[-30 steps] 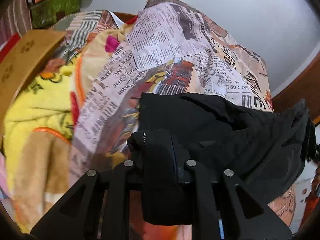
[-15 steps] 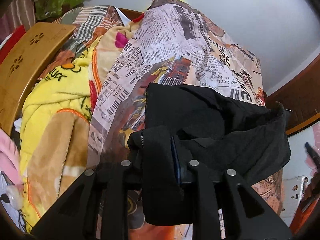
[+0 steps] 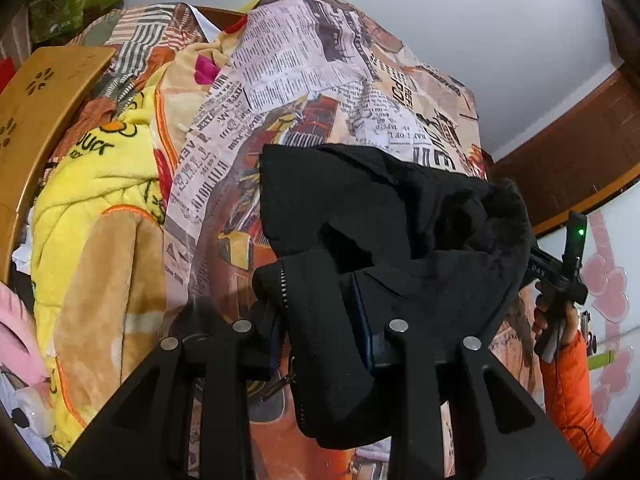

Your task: Fold large clothes

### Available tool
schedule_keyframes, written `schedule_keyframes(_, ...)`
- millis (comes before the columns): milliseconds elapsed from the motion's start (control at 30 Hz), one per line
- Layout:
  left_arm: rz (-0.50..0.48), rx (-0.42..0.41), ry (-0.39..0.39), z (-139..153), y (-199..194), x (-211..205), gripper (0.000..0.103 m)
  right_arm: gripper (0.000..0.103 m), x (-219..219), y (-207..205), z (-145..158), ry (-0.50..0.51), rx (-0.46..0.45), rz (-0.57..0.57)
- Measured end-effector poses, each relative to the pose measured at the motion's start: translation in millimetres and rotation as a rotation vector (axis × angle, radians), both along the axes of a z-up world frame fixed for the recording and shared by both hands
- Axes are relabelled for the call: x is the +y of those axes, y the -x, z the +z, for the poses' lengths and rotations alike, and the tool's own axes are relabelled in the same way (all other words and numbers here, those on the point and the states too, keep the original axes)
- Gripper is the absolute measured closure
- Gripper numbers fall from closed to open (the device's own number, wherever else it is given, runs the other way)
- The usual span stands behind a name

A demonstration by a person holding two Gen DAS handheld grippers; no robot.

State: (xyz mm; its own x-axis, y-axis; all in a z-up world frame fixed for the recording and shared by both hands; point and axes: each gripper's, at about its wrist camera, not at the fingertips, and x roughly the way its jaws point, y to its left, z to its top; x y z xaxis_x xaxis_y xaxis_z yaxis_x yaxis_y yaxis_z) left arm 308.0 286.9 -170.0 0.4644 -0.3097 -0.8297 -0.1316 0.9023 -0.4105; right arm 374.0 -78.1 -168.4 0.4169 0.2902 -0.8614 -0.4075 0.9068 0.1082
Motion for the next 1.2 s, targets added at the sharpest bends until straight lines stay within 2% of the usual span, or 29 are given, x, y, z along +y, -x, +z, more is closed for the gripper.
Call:
schedule_keyframes(133, -0.029, 0.003, 0.015, 5.1, 10.2, -0.8, 0.071, 0.059, 5.3, 2.6, 0.7, 0.018, -0.008, 0.019)
schedule_keyframes(333, -0.111, 0.027, -0.043, 15.7, 33.2, -18.2, 0.068, 0.059, 12.4, 4.0, -2.6, 0.042, -0.011, 0.026)
schedule_keyframes(433, -0.109, 0.016, -0.008, 25.2, 47.3, -13.9, 0.066, 0.059, 12.8, 3.3, -3.8, 0.045, -0.016, 0.022)
schedule_keyframes(467, -0.082, 0.0, -0.037, 30.2, 53.7, -10.7, 0.065, 0.059, 12.1, 3.0, -4.3, 0.04, -0.015, 0.019)
schedule_keyframes(533, -0.04, -0.037, -0.145, 41.4, 66.0, -7.7, 0.058, 0.059, 11.6, 2.9, -3.9, 0.032, -0.015, 0.015)
schedule_keyframes(600, -0.013, -0.056, -0.205, 47.1, 74.1, -9.0, 0.056, 0.059, 11.1, 2.7, -3.7, 0.027, -0.013, 0.007)
schedule_keyframes(767, -0.029, -0.115, -0.263, 57.5, 88.2, -37.6, 0.056, 0.059, 11.7, 4.7, -1.1, 0.03, -0.009, -0.018)
schedule_keyframes(900, -0.064, -0.185, -0.272, 71.0, 87.2, -73.6, 0.056, 0.059, 8.6, 4.0, 0.5, 0.012, 0.004, -0.039)
schedule_keyframes(967, -0.087, -0.225, -0.272, 78.6, 83.9, -89.4, 0.053, 0.059, 7.0, 2.1, -0.1, 0.002, 0.015, -0.041)
schedule_keyframes(1100, -0.094, -0.285, -0.306, 80.6, 72.9, -122.3, 0.038, 0.059, 3.8, 2.7, 3.8, -0.008, 0.022, -0.066)
schedule_keyframes(1200, -0.065, -0.243, -0.314, 58.7, 58.0, -135.8, 0.036, 0.059, -0.8, 7.5, 10.7, -0.007, -0.005, -0.075)
